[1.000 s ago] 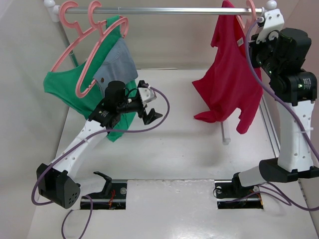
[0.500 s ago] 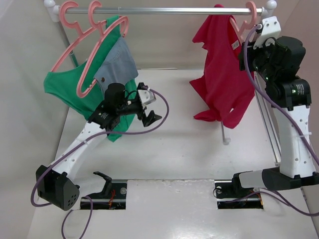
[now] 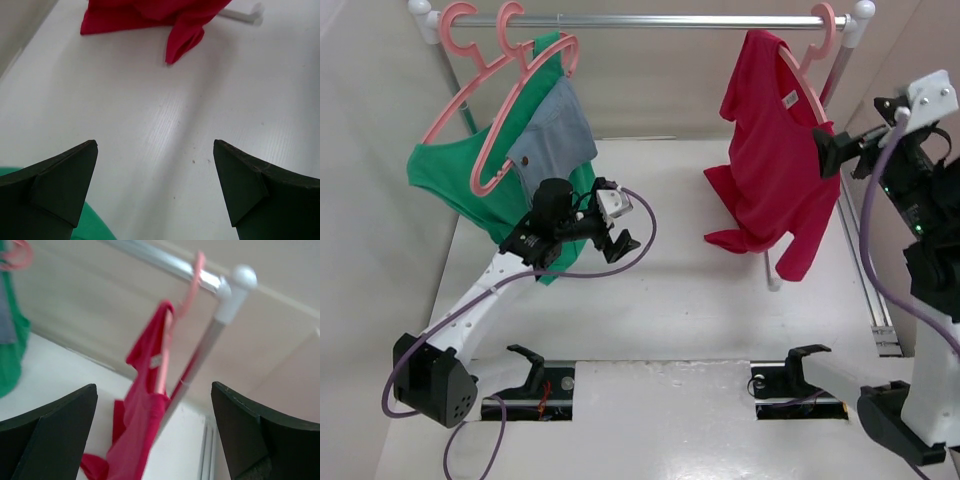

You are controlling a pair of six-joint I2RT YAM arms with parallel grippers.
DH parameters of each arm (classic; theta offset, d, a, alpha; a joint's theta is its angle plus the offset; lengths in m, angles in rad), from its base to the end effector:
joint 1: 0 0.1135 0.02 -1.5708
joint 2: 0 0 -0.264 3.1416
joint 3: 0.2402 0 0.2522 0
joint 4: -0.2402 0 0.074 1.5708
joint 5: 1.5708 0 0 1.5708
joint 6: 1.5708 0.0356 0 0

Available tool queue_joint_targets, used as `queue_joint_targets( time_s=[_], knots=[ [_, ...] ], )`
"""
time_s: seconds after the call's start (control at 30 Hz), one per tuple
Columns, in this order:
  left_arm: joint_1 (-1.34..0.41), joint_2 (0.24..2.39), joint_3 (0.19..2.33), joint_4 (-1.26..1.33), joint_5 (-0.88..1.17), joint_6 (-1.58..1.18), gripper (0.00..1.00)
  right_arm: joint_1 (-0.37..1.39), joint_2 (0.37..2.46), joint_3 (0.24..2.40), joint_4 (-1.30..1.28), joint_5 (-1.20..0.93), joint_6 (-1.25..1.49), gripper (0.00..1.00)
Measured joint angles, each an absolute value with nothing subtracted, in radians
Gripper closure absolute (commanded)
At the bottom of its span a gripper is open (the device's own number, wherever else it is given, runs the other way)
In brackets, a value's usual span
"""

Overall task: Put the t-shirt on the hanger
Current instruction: Hang the hanger with tshirt onto the clothesline

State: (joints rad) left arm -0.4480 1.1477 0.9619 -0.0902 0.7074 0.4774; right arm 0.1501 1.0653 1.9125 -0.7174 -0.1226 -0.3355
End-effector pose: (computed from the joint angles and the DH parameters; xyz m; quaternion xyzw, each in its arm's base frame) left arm 0.2249 -0.1338 0.3404 0.5209 0.5763 -0.2679 0.5698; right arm 0.1158 0.0219 0.5819 -0.2030 0.6281 -0.0292 0.7506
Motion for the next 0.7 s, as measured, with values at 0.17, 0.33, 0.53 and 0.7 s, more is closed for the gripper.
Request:
queue_joint_targets(
  time_s=[0.17, 0.33, 0.53, 0.7],
  knots=[
    [-0.448, 1.097, 0.823, -0.053, 0.58, 0.424, 0.0, 0.176, 0.996, 1.855, -0.613, -0.367, -0.374, 0.0],
    [-0.448, 1.026, 0.661, -0.031, 0.432, 0.376, 0.0, 0.339, 0.969, 1.581, -0.559, -0.436, -0.379, 0.0],
    [-0.448, 0.89, 0.493, 0.02, 0.264, 0.325, 0.0, 0.513, 1.068, 1.179, -0.507, -0.277, -0.278, 0.0],
    [-0.448, 0.832, 0.426, 0.05, 0.206, 0.318, 0.0, 0.565, 1.077, 0.901, -0.422, -0.091, -0.133, 0.0]
  ],
)
